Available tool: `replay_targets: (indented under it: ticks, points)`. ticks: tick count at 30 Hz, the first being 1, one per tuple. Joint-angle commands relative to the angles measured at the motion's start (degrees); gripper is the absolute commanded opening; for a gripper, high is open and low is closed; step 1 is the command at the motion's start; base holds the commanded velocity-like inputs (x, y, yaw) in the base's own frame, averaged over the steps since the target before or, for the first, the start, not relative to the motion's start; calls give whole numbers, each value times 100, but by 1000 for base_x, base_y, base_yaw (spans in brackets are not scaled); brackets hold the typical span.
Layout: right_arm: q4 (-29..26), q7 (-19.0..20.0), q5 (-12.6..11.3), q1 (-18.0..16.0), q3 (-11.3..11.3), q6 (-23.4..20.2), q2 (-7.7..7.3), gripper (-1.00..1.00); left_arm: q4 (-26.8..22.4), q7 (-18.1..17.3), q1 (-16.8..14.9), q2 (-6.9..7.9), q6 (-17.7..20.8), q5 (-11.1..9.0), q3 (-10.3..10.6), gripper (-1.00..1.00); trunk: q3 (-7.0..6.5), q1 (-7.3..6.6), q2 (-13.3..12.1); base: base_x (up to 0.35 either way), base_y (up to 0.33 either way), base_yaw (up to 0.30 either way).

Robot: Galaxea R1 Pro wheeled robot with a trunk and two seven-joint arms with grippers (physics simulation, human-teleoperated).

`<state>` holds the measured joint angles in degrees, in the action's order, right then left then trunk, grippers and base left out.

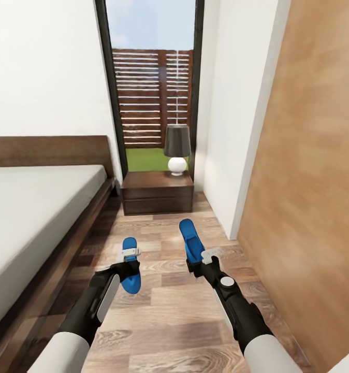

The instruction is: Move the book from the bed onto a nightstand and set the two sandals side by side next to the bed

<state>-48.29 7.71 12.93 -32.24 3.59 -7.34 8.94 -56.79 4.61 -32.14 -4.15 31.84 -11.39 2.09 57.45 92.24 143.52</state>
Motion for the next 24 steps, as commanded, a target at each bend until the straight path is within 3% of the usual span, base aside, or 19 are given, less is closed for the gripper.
replay_targets:
  ticks: [1,24]
  points:
    - [-13,29,58,-1,-8,-32,2,-100,-8,49,-2,2,24,-60,10,-100,6,2,2,330,0,0]
    - [-13,29,60,-1,1,-31,2,-100,-8,49,-2,2,24,-56,10,-100,6,2,2,330,0,0]
